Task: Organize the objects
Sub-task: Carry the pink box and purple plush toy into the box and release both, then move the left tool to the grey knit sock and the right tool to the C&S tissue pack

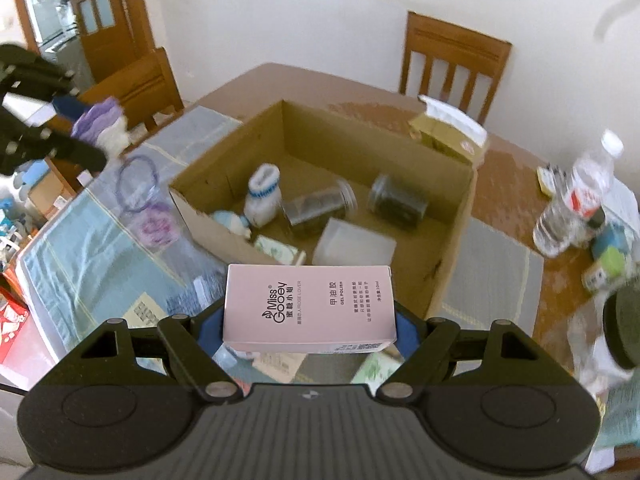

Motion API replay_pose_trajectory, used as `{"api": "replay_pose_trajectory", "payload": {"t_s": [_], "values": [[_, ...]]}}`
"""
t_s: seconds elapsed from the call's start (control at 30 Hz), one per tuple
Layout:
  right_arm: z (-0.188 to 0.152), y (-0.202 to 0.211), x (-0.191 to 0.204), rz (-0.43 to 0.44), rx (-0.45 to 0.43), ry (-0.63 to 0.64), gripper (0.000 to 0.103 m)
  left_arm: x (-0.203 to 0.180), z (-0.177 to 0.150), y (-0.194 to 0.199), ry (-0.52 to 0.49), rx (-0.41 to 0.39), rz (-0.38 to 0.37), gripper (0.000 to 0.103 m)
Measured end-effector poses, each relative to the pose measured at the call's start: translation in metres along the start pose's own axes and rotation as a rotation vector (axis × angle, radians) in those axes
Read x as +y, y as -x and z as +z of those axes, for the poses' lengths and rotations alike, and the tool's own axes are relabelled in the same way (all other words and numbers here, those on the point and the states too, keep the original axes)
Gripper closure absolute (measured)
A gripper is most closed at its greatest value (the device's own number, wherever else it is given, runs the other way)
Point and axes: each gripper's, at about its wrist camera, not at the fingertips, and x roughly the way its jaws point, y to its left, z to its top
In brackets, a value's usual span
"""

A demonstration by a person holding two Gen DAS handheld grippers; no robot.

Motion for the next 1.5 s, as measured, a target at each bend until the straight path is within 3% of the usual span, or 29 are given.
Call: {"api": "replay_pose_trajectory", "payload": {"t_s": [0.3,0.37,0.4,0.43,0.93,1.0,1.03,1.07,1.4,1.5], "values": [[0.03,-0.011,-0.014,-0.003,-0.029,-0.007,0.019,0.034,0.057,-0.035,0.013,-0.038,0.1,0.065],[0.035,-0.014,-0.018,-0.004,-0.029,-0.01,0.019,0.042,0.063,-0.046,0.034,-0.045,0.143,0.043],[0.037,-0.016,-0.02,-0.005,-0.03,-0.013,0.019,0.045,0.065,-0.05,0.04,-0.05,0.164,0.018],[0.039,-0.017,-0.022,-0.006,-0.031,-0.018,0.019,0.047,0.066,-0.053,0.045,-0.064,0.184,0.009],[0.06,-0.049,-0.041,-0.028,0.033,-0.045,0.018,0.068,0.051,-0.073,0.083,-0.016,0.181,0.006],[0.061,-0.051,-0.041,-0.021,0.038,-0.049,0.013,0.069,0.05,-0.072,0.087,-0.015,0.186,0.004],[0.062,-0.051,-0.041,-0.026,0.033,-0.05,0.003,0.07,0.049,-0.071,0.088,-0.015,0.189,0.004],[0.063,-0.05,-0.04,-0.038,0.016,-0.051,0.0,0.07,0.048,-0.07,0.087,-0.014,0.189,0.003],[0.056,-0.044,-0.031,-0.077,0.012,-0.092,0.0,0.052,0.028,-0.056,0.072,-0.024,0.203,0.001],[0.045,-0.038,-0.024,-0.122,-0.017,-0.108,0.0,0.043,0.015,-0.054,0.104,-0.034,0.204,0.001]]}}
